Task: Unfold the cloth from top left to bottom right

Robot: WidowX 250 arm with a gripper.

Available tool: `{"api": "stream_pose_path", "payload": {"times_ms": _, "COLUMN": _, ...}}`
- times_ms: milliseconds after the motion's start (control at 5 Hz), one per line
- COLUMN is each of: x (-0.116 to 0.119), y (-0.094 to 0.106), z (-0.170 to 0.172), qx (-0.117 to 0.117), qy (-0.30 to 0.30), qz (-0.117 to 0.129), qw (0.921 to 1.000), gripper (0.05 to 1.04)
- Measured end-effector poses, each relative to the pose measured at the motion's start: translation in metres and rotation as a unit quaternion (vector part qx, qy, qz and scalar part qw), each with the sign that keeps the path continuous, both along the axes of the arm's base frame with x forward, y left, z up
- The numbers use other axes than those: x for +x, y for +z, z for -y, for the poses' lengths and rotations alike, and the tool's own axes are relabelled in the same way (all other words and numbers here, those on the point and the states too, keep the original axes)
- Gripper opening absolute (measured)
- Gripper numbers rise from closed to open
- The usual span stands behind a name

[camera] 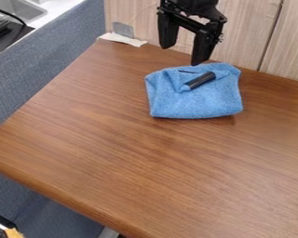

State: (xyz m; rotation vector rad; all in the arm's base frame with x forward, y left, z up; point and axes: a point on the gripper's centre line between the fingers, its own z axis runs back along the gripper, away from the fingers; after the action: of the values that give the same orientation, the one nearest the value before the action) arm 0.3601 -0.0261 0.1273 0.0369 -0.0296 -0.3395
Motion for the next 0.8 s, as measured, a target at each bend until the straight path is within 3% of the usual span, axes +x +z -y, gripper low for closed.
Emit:
{"api": "stream_pose_path", "payload": {"times_ms": 400, "x": 0.010, "y": -0.031, "z": 0.004, "qx": -0.003, "qy": 0.001, "qz": -0.044, "qw": 0.9990, "gripper": 1.000}}
{"api": "stream_pose_path", "payload": {"times_ms": 800, "x": 0.036, "y": -0.050, "z": 0.014, "qx": -0.011, "qy": -0.012, "qz": -0.064, "qw": 0.9978, "gripper": 1.000}}
